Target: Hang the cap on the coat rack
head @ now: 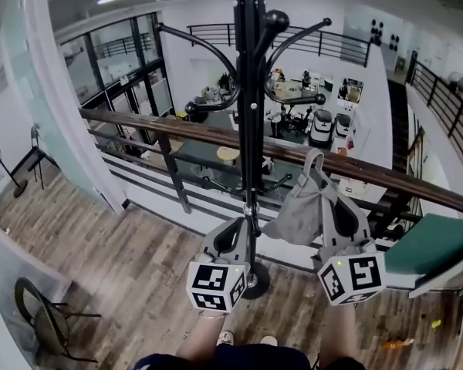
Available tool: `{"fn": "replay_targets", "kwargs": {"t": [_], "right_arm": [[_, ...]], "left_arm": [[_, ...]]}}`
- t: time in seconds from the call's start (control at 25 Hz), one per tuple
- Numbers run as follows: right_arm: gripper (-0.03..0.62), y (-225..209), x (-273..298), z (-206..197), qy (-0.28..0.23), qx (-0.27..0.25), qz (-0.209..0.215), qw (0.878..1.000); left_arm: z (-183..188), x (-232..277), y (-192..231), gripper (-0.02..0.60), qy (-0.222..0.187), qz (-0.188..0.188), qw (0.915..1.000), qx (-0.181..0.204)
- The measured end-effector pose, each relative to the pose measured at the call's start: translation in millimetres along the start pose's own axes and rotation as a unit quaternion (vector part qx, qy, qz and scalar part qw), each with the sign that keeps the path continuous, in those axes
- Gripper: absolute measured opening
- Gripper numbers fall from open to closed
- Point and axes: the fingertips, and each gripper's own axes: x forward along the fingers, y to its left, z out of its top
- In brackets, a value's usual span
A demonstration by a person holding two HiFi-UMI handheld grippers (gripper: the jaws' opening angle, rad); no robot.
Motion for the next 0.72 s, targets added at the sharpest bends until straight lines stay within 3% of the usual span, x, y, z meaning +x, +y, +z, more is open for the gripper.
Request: {"fn": "replay_targets", "kwargs": {"t": [0.36,0.72], "right_arm": [[0.025,-19,12,30,-0.048,0.018,-0.02,0.998],[0.025,-26,29,74,-0.107,0.01,0.0,0.994]], "left_arm": [[36,21,-10,0.003,-0.046,-0.018,0.9988,0.007],[63,39,-15,0.003,-0.059,-0.041,0.9973,0.015]]}}
